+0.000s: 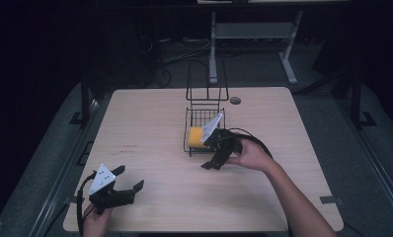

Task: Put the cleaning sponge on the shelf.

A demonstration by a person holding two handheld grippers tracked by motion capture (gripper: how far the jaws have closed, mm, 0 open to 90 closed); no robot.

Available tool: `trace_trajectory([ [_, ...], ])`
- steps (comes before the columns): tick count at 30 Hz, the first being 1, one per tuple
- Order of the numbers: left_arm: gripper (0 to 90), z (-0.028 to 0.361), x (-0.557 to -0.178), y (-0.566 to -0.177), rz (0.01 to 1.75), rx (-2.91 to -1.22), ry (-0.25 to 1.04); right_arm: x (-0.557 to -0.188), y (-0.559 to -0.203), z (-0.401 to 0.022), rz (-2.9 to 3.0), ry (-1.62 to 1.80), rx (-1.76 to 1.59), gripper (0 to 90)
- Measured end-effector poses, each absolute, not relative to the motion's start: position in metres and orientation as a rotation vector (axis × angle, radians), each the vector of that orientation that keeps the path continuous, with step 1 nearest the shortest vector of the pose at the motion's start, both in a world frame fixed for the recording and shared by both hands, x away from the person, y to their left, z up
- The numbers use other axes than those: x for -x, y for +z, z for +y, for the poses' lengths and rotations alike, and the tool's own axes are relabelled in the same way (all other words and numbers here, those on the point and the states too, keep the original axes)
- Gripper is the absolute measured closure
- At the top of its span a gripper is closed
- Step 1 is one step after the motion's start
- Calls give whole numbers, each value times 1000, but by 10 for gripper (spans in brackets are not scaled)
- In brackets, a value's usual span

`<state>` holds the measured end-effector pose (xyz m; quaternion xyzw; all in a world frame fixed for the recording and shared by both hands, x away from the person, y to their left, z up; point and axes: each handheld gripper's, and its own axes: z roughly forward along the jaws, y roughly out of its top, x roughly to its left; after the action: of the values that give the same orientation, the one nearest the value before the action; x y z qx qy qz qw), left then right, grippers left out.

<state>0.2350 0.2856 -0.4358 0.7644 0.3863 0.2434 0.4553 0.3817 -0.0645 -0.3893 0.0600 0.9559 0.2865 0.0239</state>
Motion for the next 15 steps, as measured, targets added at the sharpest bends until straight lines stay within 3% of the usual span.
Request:
trace_trajectory([
  [15,141,285,-235,-436,947,-1894,604,-367,-393,-86,2962,862,-214,162],
])
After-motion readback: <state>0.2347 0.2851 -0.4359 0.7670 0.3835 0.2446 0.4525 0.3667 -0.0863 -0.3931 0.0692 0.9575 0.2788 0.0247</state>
